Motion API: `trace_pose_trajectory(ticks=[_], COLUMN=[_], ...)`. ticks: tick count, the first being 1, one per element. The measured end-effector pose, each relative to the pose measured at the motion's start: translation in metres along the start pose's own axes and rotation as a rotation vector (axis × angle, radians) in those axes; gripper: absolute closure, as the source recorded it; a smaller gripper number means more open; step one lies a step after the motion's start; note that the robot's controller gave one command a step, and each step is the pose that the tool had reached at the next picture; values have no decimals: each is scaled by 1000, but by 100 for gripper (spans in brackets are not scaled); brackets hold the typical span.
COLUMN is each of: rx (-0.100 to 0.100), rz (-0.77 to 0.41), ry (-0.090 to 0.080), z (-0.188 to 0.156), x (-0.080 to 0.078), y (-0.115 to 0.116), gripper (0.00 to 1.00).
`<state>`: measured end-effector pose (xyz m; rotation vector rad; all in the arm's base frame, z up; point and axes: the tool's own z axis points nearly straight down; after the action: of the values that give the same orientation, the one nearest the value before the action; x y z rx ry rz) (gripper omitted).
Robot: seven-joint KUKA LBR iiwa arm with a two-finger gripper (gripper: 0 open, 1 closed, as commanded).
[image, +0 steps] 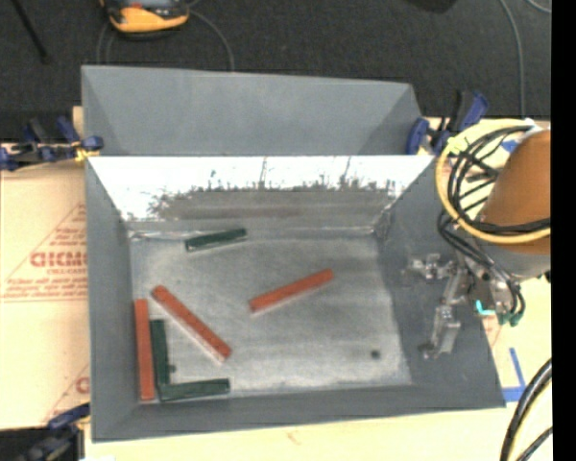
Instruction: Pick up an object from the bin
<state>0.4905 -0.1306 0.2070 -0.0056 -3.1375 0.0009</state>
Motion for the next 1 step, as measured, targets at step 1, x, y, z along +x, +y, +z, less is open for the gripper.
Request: trace_pose_trajectory(ticks=[1], rx=[1], rz=[-4], ry=[-8], z=[-4], x=[-2], y=[1], gripper=[0])
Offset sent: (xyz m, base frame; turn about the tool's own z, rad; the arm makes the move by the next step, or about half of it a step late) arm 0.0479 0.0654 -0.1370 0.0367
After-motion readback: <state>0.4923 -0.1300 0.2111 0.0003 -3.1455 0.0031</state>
